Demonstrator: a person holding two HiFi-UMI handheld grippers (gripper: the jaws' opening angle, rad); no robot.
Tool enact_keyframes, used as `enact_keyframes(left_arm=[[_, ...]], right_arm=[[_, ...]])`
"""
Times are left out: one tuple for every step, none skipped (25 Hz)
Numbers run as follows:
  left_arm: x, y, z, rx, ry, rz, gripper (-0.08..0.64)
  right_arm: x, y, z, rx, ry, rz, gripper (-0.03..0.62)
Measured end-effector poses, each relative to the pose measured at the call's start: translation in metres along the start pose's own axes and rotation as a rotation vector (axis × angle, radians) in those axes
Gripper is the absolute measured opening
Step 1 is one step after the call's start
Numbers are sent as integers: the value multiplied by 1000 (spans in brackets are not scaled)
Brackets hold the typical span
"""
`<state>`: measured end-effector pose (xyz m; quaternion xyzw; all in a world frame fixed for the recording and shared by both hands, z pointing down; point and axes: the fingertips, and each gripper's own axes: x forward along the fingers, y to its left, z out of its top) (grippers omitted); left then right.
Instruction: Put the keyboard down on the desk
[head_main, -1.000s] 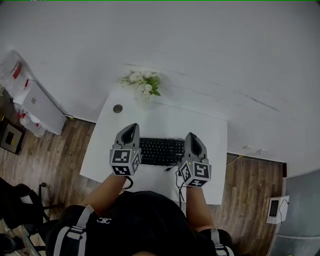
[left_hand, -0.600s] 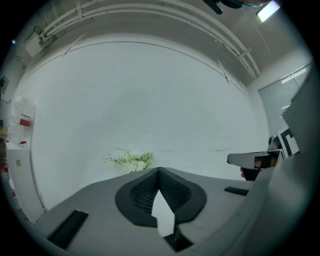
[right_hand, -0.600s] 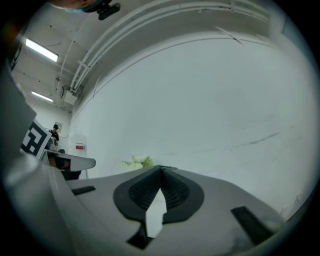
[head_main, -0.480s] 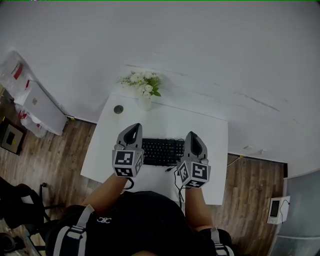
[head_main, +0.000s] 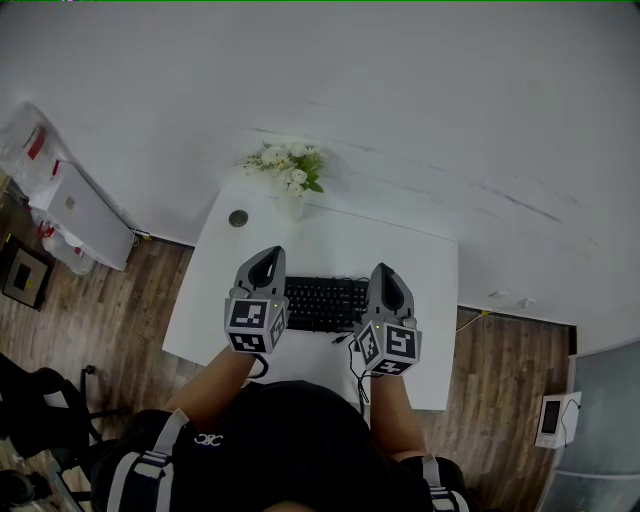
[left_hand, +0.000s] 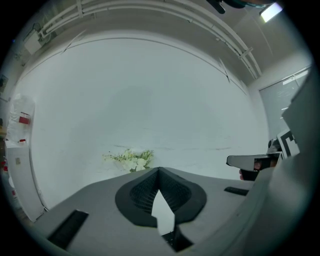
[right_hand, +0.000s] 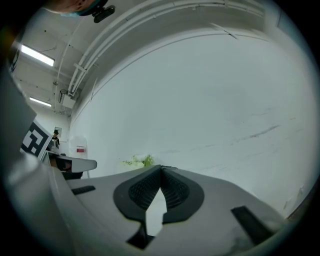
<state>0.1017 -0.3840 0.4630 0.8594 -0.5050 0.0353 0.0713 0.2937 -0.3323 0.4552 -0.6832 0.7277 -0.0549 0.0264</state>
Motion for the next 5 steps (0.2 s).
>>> enact_keyframes(left_arm=[[0,0,-1,-1,2,1,0],[0,1,-1,-3,4,1,0],[0,1,-1,-4,6,2,0],[0,2,-2,-5,7,2,0],[0,2,-2,-5,8,3,0]], right_arm=[[0,0,0,1,1,0,-2],[1,0,-1,1,1,1,-2],[1,0,-1,1,1,1,-2],[1,0,-1,0,2,0,-2],[2,0,-1,-1,2,0,-2]])
